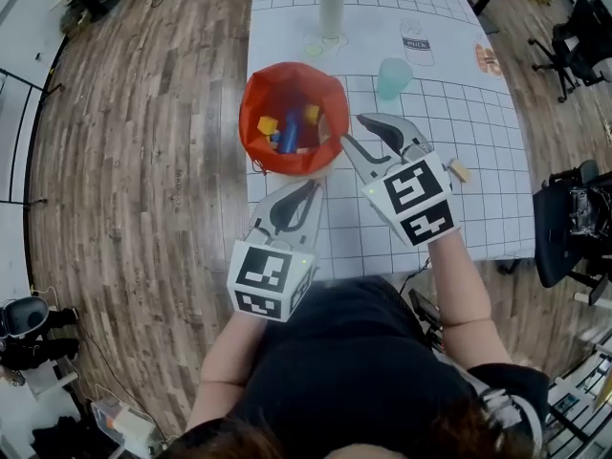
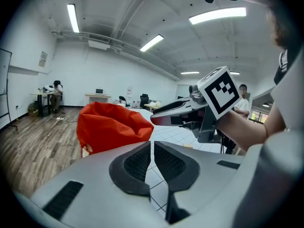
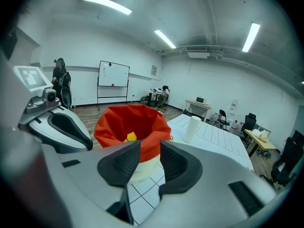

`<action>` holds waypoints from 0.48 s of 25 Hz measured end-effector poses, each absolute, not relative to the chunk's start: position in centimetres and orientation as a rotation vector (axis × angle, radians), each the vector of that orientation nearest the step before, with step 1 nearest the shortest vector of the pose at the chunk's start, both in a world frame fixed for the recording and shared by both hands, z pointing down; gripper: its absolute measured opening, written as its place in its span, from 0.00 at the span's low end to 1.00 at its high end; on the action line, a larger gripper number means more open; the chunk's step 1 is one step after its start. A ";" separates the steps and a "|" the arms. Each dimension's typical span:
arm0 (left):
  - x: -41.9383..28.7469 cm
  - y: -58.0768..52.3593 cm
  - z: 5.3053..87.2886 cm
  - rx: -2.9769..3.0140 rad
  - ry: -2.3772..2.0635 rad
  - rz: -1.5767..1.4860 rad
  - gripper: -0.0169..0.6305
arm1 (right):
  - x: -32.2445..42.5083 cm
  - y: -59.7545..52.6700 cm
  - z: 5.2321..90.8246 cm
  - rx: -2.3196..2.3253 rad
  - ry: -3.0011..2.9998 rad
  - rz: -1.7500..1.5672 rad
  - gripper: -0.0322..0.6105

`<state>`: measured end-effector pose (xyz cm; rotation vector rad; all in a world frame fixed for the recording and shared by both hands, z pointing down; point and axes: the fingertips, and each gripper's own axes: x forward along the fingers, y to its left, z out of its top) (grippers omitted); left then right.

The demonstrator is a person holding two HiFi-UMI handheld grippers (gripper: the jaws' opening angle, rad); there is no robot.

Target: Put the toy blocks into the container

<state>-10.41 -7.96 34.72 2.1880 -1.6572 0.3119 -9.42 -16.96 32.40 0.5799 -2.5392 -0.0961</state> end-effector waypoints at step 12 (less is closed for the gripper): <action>-0.8 -12.6 35.4 2.403 -1.357 0.363 0.07 | 3.7 -20.4 34.6 0.922 -2.416 0.076 0.28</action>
